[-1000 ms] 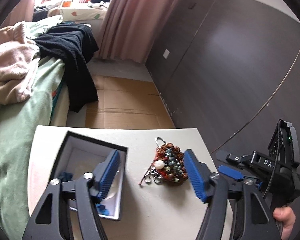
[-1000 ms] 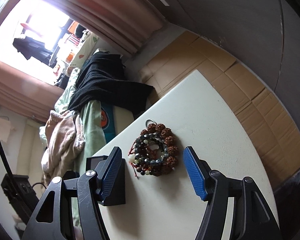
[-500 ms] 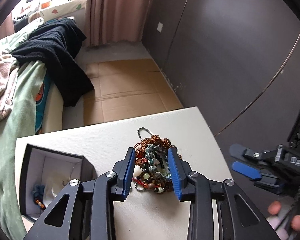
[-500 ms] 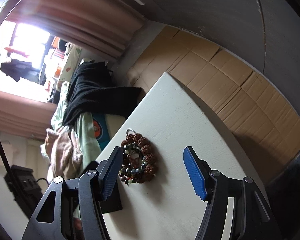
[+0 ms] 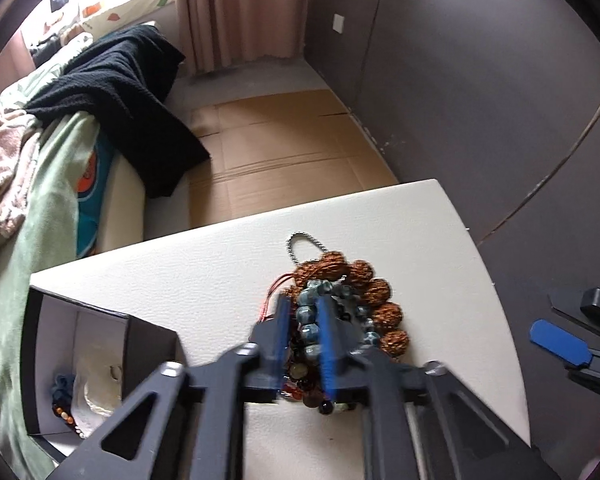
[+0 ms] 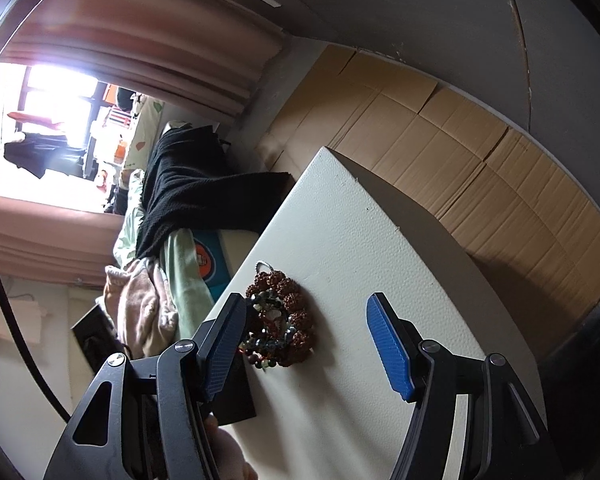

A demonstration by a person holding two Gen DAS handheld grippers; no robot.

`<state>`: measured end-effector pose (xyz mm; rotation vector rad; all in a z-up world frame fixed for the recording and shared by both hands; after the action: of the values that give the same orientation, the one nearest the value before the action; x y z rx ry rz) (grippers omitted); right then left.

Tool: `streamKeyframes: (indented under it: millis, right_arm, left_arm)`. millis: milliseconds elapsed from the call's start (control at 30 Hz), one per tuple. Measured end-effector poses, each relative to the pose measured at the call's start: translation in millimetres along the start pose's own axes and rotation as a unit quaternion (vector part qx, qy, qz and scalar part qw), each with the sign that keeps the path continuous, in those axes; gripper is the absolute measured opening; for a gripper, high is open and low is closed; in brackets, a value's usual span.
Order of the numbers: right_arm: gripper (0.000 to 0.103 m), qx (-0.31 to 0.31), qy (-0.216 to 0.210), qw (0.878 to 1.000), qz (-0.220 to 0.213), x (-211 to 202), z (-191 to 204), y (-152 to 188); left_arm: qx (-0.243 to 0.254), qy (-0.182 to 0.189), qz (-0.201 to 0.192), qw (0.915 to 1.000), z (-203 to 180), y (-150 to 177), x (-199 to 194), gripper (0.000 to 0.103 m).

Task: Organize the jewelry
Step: 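Close the left gripper on the dark green beaded bracelet, then carry the dark beaded bracelet into the black box and release it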

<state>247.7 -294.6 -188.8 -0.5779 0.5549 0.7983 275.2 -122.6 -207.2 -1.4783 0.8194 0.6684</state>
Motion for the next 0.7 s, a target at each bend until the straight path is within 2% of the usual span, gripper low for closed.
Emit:
streamKeyframes:
  millis: [167, 300, 567, 700]
  right_arm:
    - [0.065, -0.011, 0.000, 1.000, 0.009, 5, 5, 5]
    - [0.065, -0.027, 0.000, 0.999, 0.023, 15, 15, 15]
    - [0.064, -0.073, -0.004, 0.996, 0.047, 34, 39, 41]
    - [0.059, -0.096, -0.008, 0.994, 0.052, 43, 53, 51]
  left_arm:
    - [-0.046, 0.035, -0.031, 0.9978, 10, -1, -29, 0.010]
    - [-0.064, 0.057, -0.048, 0.9952, 15, 1, -49, 0.010]
    - [-0.113, 0.083, -0.077, 0.9872, 42, 5, -74, 0.010]
    - [-0.126, 0.087, -0.082, 0.9847, 54, 4, -77, 0.010]
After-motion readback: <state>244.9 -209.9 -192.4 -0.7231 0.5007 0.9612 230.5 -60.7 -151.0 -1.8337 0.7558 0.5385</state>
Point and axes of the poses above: each gripper's, at about its wrist camera, not at the fingertips, and x roughly the way its jaws point, z to its left, y to its underside, the point moved 8 cm from there along x, roughly the way its jaws point, and after that the axes turned 7 degrees about -z, right-handed, at the moved point
